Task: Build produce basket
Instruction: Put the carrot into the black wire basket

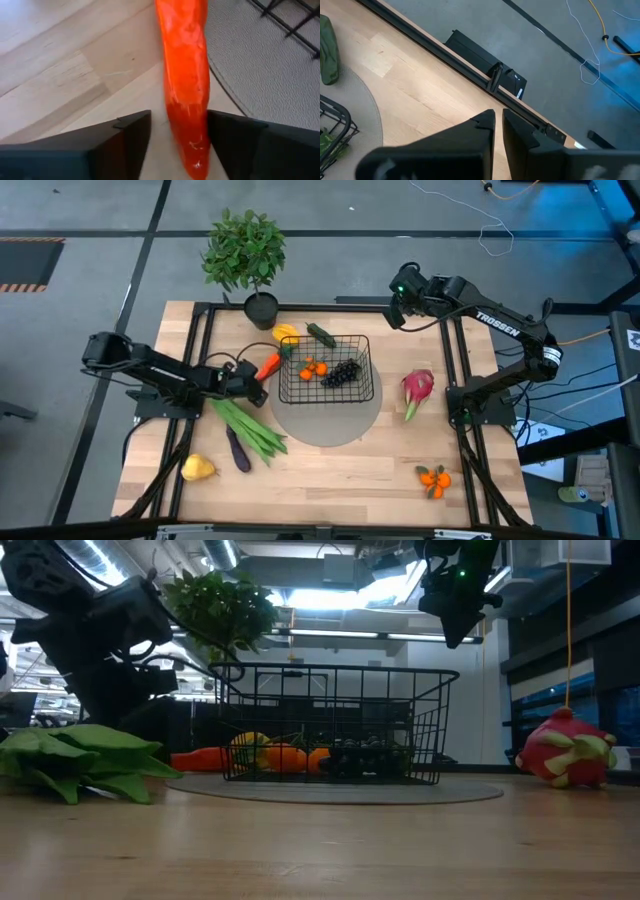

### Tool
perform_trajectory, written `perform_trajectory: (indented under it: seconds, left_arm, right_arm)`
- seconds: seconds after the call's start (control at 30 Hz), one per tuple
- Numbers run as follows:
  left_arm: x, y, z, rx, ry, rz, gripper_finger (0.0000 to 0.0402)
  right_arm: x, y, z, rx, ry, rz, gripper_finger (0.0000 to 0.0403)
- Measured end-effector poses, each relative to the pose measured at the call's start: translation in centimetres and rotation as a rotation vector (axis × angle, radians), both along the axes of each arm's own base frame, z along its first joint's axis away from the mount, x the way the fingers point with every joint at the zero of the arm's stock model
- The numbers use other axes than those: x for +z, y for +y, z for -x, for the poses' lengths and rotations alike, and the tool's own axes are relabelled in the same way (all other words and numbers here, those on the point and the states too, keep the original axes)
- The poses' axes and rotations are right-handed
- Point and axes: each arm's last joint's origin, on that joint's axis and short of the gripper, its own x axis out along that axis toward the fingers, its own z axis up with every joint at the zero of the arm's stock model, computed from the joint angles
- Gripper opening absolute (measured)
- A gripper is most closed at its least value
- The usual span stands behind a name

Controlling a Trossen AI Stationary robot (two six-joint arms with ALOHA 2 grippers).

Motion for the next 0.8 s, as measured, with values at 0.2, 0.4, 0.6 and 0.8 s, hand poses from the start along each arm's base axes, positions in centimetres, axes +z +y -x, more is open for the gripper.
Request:
perform_trajectory:
  seconds: [0.2,0.4,0.6,0.8]
  left_arm:
    - [0.3,0.0,0.1,0.007,-0.021,0.012,0.0049]
    - [0.9,0.0,0.1,0.063,-0.099,0.041,0.0017]
    - [2.4,0.2,0.5,0.103,-0.196,-0.024,0.0012]
    - [4.5,0.5,1.2,0.151,-0.307,-0.156,0.0012]
  right_arm:
    - [0.0,0.0,0.0,0.001,0.006,-0.003,0.0029]
    - [0.0,0.0,0.1,0.001,0.009,-0.005,0.0029]
    - [0.0,0.1,0.1,0.002,0.010,-0.005,0.0029]
    - [0.0,0.1,0.1,0.002,0.010,-0.005,0.0029]
